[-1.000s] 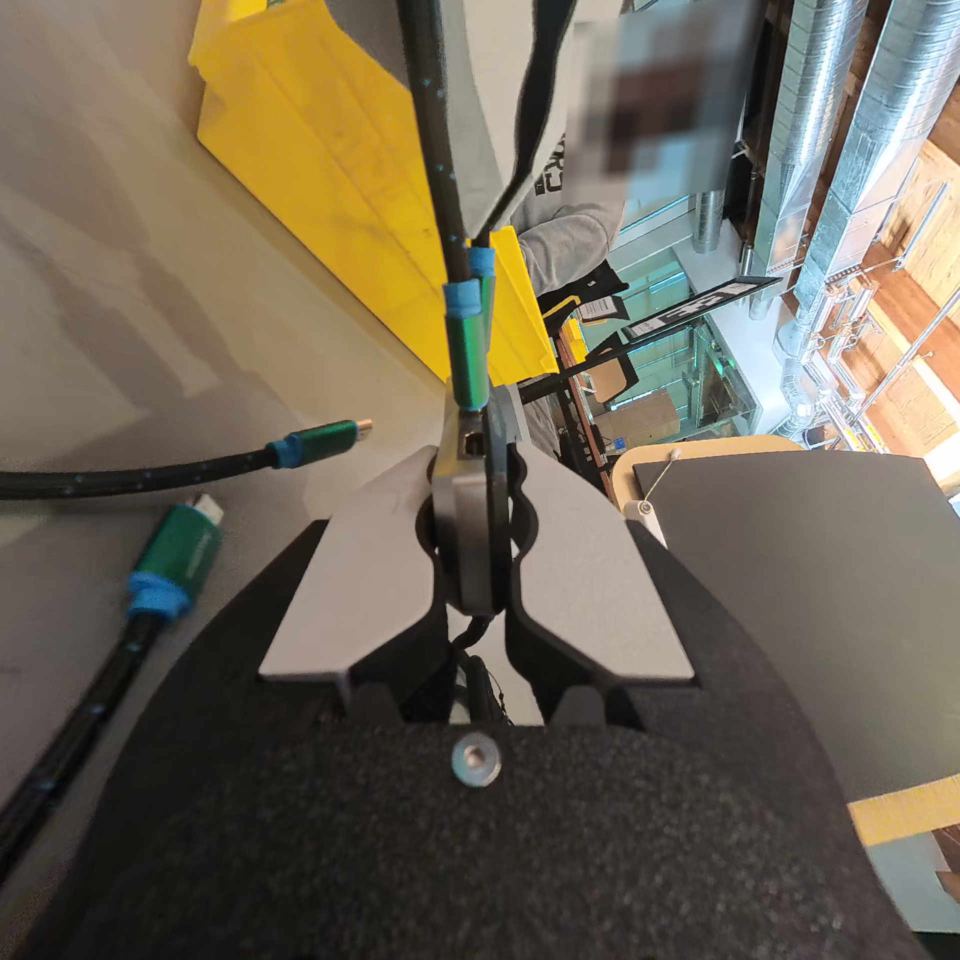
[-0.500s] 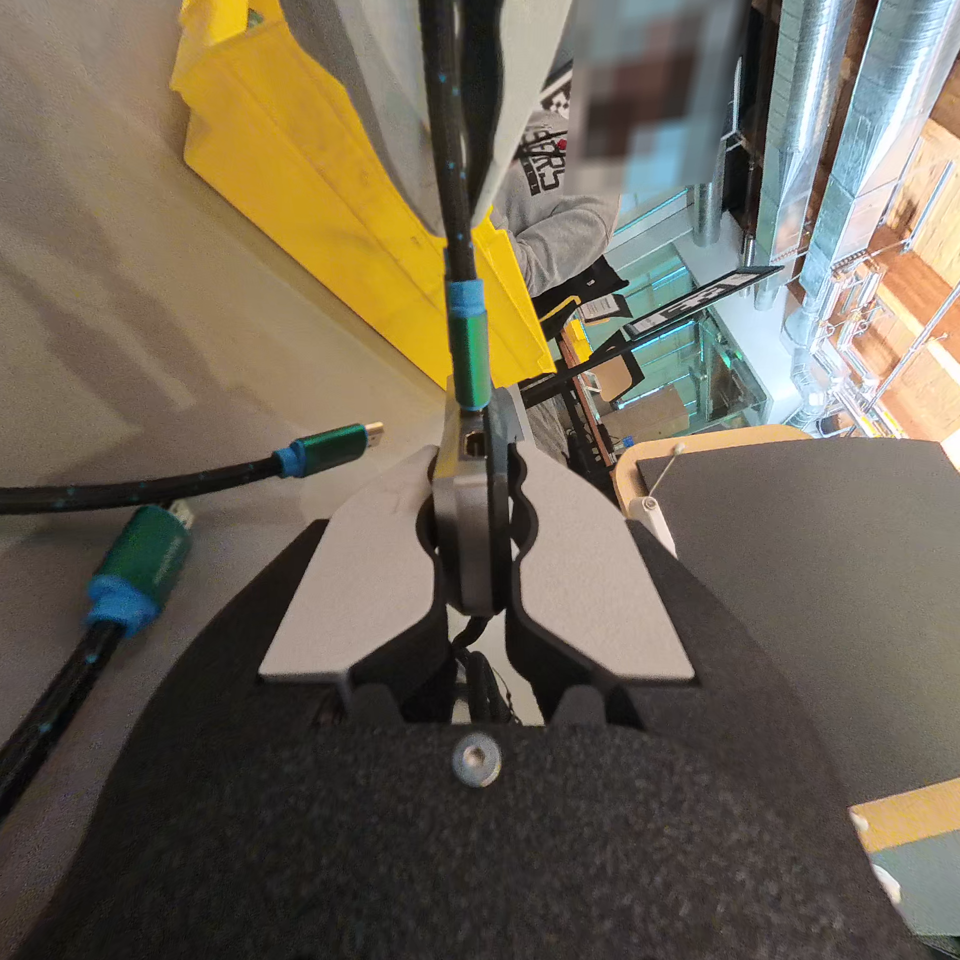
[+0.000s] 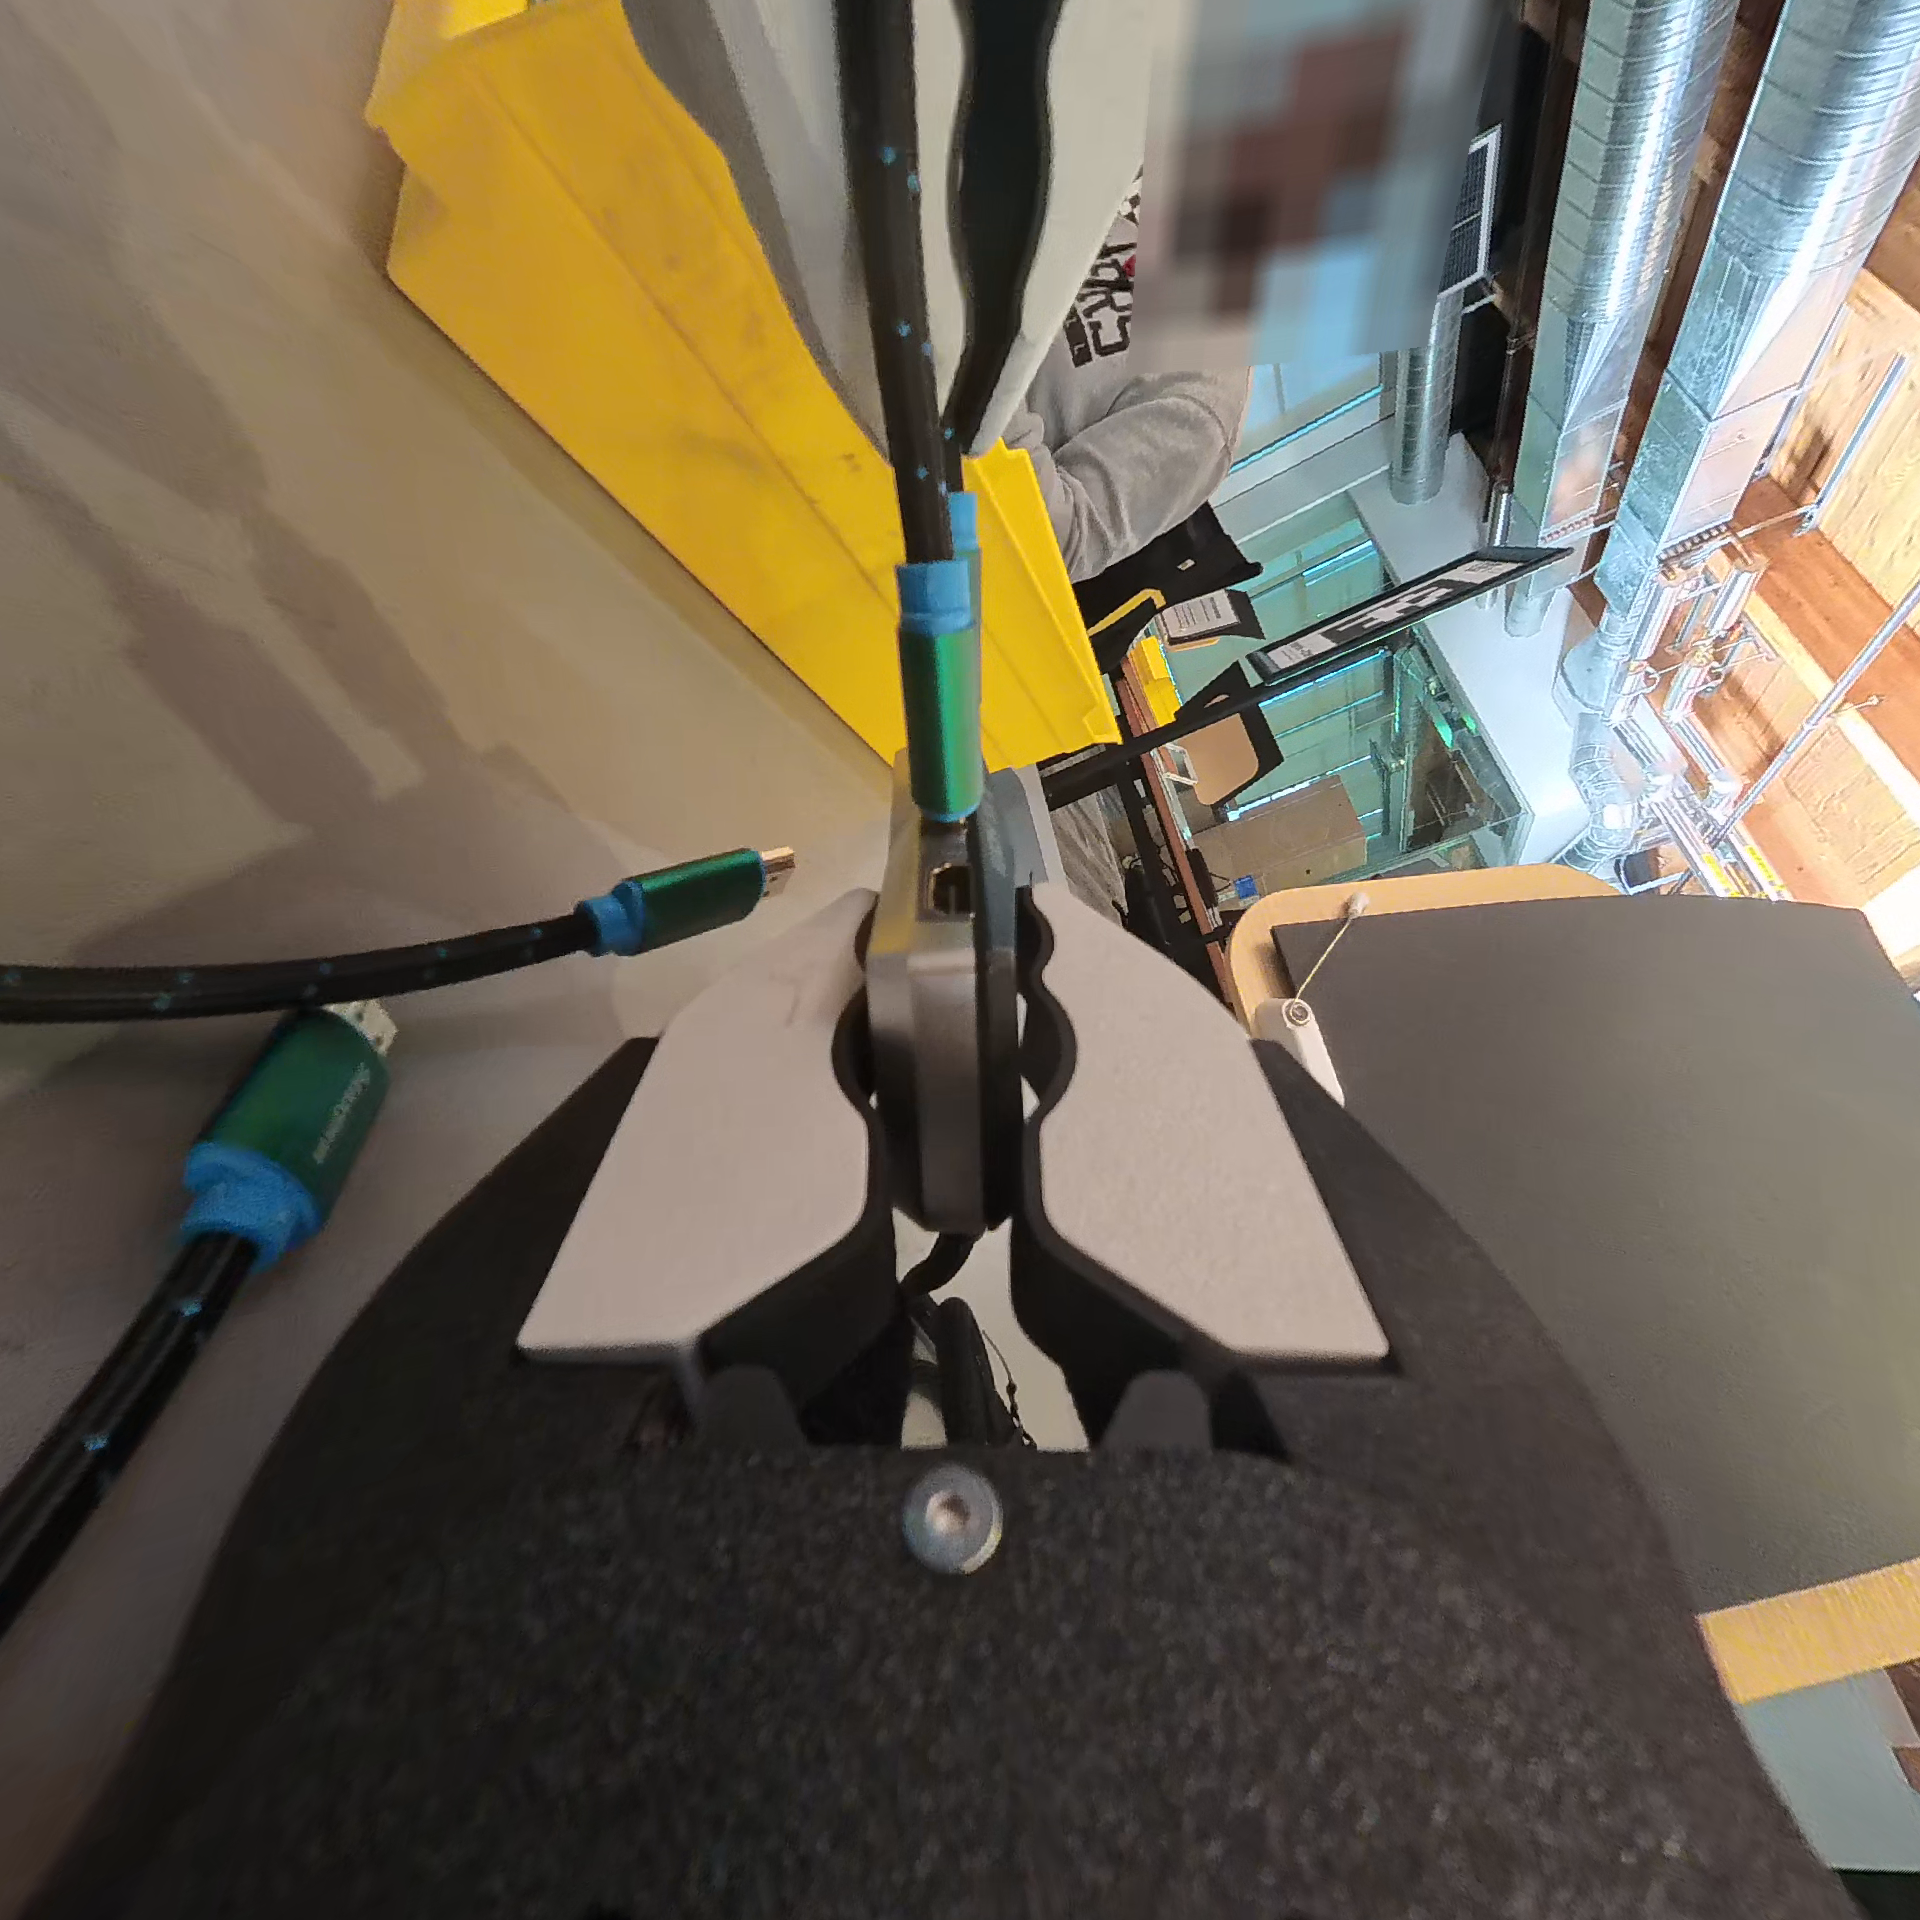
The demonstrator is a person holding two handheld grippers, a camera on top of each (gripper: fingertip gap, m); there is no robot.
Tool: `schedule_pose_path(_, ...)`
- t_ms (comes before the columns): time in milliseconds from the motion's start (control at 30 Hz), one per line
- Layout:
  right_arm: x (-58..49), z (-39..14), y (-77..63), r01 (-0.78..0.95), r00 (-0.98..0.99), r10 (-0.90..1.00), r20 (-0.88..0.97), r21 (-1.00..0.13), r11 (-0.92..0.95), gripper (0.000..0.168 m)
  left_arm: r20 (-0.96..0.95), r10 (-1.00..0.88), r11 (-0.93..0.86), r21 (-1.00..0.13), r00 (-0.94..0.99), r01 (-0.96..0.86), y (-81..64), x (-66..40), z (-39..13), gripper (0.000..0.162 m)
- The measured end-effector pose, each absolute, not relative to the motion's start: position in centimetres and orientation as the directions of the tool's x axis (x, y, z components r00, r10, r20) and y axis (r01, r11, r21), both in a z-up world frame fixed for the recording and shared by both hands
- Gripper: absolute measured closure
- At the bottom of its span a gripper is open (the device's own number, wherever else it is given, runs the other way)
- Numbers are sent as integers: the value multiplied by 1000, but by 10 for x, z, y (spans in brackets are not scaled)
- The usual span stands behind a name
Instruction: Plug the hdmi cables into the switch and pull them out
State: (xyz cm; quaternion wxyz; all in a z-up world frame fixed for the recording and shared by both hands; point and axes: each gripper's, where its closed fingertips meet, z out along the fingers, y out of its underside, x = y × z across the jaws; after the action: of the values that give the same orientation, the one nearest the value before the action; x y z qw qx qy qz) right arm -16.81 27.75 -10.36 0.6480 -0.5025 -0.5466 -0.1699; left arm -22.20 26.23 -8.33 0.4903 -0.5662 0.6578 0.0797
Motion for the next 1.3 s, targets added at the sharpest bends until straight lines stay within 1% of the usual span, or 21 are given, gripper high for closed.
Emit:
schedule_pose_path(167,-168,-103,277,768,345,330,878,-467,439,147,-733,-672,356,-448,108,-820,260,-222,-84,156)
schedule_pose_path(500,-168,-105,278,775,341,329,880,-462,432,146,-726,-675,322,-451,132,-833,264,-223,-86,156)
schedule_pose_path(667,-169,-106,278,779,337,331,881,-458,428,147,-740,-663,328,-429,119,-842,263,-223,-87,156)
schedule_pose_path(800,-168,-105,278,772,348,337,875,-472,427,147,-719,-682,321,-457,133,-829,262,-222,-85,156)
schedule_pose_path(900,-168,-105,278,768,349,345,871,-477,427,147,-715,-684,302,-457,143,-837,264,-222,-86,156)
schedule_pose_path(1133,-168,-105,278,768,353,347,869,-481,423,147,-708,-690,263,-438,150,-860,268,-226,-92,156)
schedule_pose_path(1300,-169,-107,278,779,332,343,879,-460,426,146,-749,-655,286,-370,102,-884,269,-228,-95,156)
